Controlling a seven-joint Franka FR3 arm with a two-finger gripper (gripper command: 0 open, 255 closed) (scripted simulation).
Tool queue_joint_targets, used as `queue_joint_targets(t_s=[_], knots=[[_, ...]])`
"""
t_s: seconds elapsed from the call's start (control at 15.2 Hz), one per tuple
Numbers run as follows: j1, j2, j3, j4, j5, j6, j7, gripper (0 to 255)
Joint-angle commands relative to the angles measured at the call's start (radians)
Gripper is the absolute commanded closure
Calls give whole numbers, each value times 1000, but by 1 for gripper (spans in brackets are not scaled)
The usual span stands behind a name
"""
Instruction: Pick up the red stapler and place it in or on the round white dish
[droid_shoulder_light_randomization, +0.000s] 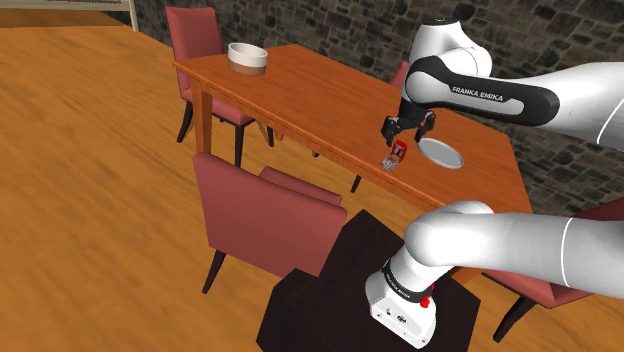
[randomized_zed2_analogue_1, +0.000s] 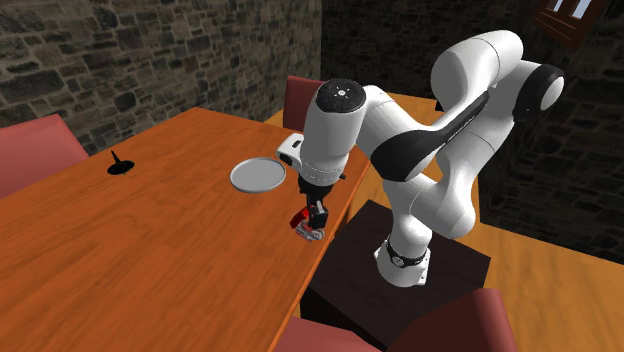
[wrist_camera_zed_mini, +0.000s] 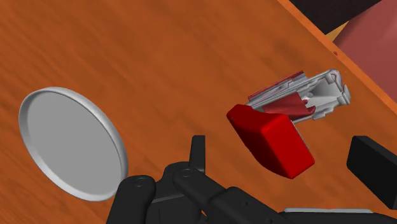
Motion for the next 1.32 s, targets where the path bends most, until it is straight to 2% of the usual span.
queue_joint_targets(t_s=[0.0, 0.13, 0.2, 0.79, 1.25], knots=[[0, 0, 0, -1, 0, 1, 0, 0], [0, 0, 0, -1, 0, 0, 0, 0], [0, 0, 0, -1, 0, 0, 0, 255], [0, 0, 0, -1, 0, 1, 0, 255], [3, 6, 13, 94, 15, -85, -27, 255]])
